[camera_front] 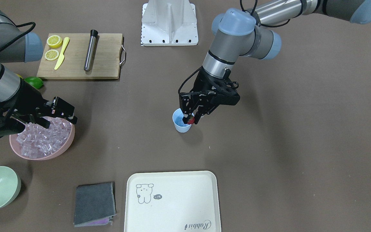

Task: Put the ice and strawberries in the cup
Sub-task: 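Carry the strawberry with the left gripper over the blue cup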

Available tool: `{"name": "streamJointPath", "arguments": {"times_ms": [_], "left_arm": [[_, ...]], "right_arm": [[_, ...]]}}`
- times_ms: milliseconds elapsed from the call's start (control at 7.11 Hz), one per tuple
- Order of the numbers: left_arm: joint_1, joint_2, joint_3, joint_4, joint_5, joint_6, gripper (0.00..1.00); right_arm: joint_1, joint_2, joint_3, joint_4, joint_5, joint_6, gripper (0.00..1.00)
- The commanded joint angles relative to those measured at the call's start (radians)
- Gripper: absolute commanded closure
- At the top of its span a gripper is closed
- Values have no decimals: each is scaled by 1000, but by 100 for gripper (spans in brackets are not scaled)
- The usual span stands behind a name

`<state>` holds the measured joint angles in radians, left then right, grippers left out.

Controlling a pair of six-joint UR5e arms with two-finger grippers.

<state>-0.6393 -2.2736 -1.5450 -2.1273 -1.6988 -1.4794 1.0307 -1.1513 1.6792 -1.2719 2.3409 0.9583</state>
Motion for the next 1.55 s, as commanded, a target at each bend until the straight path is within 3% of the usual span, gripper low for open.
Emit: {"name": "streamJointPath", "arguments": {"times_ms": [0, 1126, 1267, 1407], "left_arm": [[29, -23, 65, -48, 16, -1, 100], [56, 49, -6, -39, -22, 4, 100], [79, 49, -6, -39, -9, 1, 11], [81, 51, -6, -39, 8, 1, 3]], "right_arm": [[0, -1, -4, 0, 0, -1, 1], [0, 1, -6, -1, 2, -9, 1], [0, 1, -7, -1, 2, -9, 1], [0, 1, -6, -1, 2, -6, 1]]}}
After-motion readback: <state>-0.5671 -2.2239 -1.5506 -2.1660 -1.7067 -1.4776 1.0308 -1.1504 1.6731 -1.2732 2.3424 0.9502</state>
